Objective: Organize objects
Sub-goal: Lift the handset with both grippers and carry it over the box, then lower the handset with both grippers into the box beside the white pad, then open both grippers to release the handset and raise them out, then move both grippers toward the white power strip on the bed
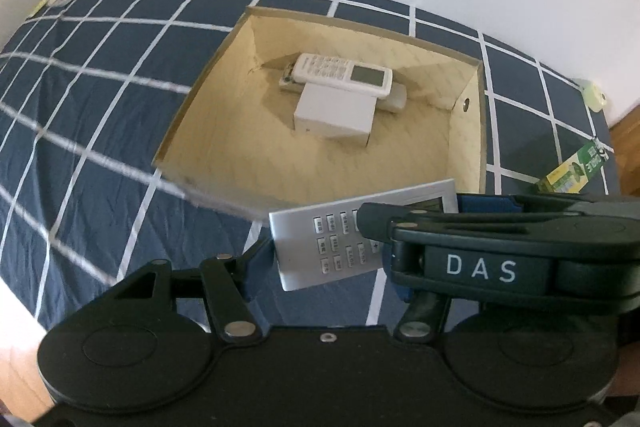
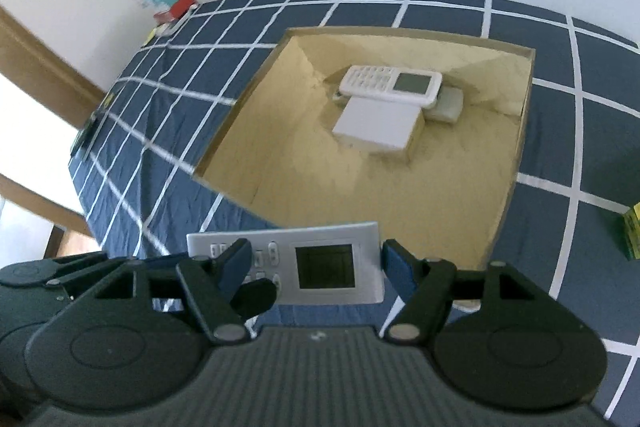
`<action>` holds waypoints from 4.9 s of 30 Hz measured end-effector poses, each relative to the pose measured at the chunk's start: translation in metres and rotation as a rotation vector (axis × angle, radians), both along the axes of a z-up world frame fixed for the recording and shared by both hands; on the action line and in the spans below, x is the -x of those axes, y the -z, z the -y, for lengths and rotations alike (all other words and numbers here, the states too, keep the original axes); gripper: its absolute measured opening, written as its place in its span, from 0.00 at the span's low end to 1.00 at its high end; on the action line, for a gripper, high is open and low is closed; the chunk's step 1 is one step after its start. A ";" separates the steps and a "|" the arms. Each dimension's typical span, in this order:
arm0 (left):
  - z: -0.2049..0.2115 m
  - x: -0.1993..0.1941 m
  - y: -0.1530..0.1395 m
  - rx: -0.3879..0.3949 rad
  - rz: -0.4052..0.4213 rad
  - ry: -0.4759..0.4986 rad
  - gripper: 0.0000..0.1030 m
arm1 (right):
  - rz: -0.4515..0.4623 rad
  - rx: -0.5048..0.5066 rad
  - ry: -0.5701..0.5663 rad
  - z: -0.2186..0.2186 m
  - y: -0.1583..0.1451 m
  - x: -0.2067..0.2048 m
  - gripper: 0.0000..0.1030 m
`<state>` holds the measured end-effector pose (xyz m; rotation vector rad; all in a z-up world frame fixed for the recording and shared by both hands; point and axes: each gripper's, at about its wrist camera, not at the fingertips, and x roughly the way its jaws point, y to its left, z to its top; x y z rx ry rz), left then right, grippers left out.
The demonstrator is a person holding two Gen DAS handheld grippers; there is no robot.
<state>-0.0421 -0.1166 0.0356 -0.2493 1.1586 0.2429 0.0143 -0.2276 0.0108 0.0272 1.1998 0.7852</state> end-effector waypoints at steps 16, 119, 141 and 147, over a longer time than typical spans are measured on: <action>-0.016 -0.064 0.016 0.033 -0.054 0.208 0.58 | -0.048 0.031 0.199 -0.006 0.016 -0.043 0.69; -0.084 -0.072 0.018 0.070 -0.061 0.316 1.00 | -0.004 0.144 0.523 0.002 0.001 -0.013 1.00; 0.104 -0.058 0.019 0.049 -0.057 0.376 1.00 | 0.034 0.197 0.500 0.189 -0.003 -0.007 1.00; 0.161 -0.060 0.030 0.067 -0.070 0.347 1.00 | 0.050 0.253 0.423 0.257 -0.001 -0.022 1.00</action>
